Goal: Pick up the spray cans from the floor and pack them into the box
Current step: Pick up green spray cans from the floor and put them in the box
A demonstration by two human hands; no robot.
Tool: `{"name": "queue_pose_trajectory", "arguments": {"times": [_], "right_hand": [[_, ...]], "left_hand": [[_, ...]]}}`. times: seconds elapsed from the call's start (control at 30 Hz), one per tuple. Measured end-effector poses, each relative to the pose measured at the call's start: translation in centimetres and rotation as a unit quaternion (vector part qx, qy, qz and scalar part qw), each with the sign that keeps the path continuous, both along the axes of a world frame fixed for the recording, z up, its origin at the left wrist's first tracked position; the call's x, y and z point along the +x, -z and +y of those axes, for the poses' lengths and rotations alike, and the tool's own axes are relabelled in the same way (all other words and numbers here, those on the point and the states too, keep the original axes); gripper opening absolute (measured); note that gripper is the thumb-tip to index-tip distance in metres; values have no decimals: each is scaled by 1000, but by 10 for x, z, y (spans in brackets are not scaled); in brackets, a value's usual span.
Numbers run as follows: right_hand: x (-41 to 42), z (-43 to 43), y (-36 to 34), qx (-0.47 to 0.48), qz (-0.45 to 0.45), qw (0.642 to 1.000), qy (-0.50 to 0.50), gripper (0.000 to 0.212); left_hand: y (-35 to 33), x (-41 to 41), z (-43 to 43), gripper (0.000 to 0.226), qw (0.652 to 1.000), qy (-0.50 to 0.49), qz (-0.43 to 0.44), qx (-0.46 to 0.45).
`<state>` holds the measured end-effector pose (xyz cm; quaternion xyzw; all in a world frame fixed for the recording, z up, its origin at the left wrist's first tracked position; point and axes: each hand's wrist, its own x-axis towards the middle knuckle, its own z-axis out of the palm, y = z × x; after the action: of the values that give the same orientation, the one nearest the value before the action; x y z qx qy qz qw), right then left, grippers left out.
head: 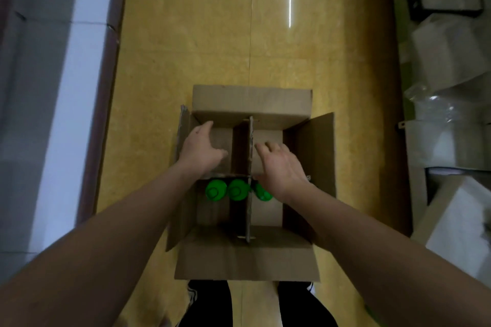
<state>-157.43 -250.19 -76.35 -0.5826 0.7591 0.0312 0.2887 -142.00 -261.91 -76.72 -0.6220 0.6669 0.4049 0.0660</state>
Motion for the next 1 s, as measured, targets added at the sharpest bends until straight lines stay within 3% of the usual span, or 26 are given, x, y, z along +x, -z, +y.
{"name": "queue_pose_trajectory", "arguments": {"times": [0.33,0.6,0.8,1.0], "right_hand": [[-97,-33,-226,-101,115,988,30,81],[-146,-43,-438,-231,187,953,53,82],[-170,-10,-579,-311,237,915,95,85],[-187,66,-657,-333,294,876,190,93]], "left_hand": [[-262,-73,-41,89,975,125,21,-181],[-471,-122,-29,89,942,145,37,-302],[-593,-158,-6,90,898,182,75,-394],[-659,-206,31,87,833,293,158,-441]]}}
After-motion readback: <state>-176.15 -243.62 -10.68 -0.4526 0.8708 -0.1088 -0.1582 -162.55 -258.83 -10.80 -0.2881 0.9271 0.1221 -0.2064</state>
